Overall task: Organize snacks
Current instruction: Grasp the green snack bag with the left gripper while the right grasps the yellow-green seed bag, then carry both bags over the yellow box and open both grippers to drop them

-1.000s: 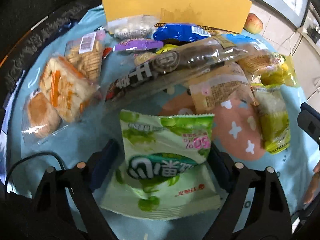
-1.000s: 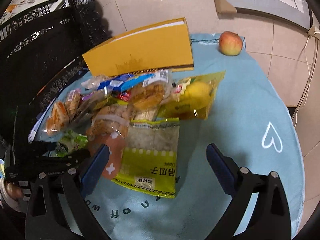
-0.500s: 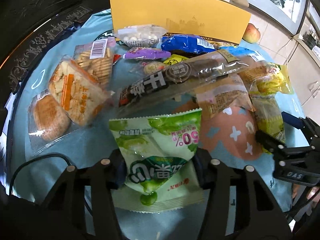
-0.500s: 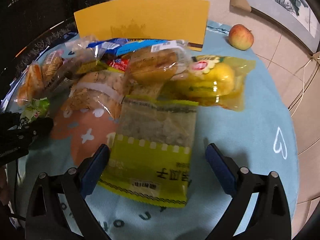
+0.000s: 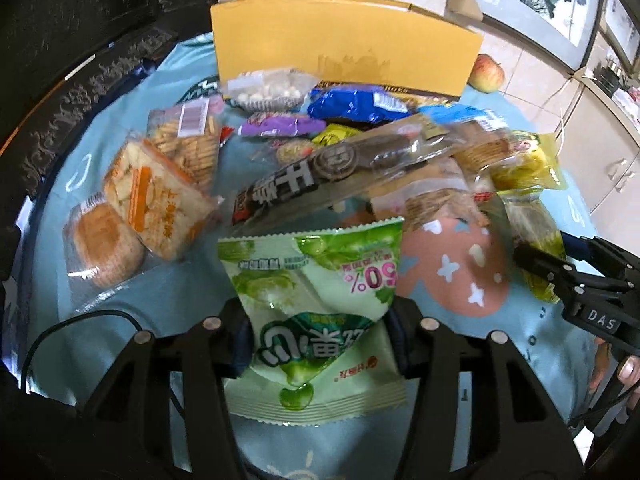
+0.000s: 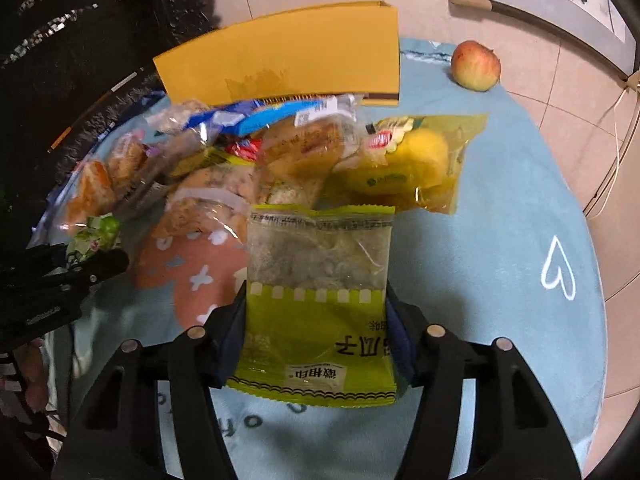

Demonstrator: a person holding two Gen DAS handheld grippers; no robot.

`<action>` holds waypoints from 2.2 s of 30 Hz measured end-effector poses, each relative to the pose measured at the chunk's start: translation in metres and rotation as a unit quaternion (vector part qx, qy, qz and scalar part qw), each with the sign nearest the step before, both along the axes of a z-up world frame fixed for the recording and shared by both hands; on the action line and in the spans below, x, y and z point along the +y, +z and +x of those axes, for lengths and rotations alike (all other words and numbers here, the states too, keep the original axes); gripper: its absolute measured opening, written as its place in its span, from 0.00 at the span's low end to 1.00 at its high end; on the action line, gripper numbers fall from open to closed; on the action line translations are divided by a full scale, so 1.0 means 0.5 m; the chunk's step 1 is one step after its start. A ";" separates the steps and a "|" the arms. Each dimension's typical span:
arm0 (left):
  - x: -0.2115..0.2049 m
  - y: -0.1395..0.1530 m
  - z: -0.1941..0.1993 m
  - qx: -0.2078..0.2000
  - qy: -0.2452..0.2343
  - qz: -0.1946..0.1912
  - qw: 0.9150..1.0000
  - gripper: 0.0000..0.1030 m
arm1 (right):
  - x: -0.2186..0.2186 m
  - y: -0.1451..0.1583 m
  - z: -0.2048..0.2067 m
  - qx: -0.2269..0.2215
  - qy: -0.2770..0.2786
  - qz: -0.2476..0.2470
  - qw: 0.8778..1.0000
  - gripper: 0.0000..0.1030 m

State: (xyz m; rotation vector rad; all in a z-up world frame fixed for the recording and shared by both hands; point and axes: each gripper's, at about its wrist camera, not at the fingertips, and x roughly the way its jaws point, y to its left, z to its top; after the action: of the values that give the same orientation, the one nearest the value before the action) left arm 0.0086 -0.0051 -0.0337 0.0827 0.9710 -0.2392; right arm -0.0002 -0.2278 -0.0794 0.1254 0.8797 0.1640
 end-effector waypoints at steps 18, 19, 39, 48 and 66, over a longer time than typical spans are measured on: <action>-0.034 0.154 -0.007 -0.065 -0.034 0.005 0.997 0.51 | -0.014 0.188 -0.044 -0.109 0.038 0.033 0.993 0.59; -0.037 0.169 0.000 -0.070 -0.035 0.003 0.997 0.51 | -0.014 0.203 -0.038 -0.117 0.039 0.036 0.992 0.59; -0.129 0.274 0.390 -0.116 0.036 0.015 0.992 0.52 | -0.032 0.304 0.345 -0.173 -0.013 0.062 0.983 0.59; -0.101 0.179 0.540 -0.046 0.087 0.005 0.995 0.54 | -0.017 0.224 0.492 -0.135 -0.021 0.018 0.990 0.60; -0.084 0.204 0.418 -0.070 0.092 0.003 0.993 0.98 | -0.051 0.254 0.324 -0.154 -0.022 0.013 0.988 0.76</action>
State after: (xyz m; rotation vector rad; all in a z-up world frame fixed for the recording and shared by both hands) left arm 0.2177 -0.0472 0.0683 0.0154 0.8333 -0.0602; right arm 0.1618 -0.2532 0.0477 0.1395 0.5669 0.1496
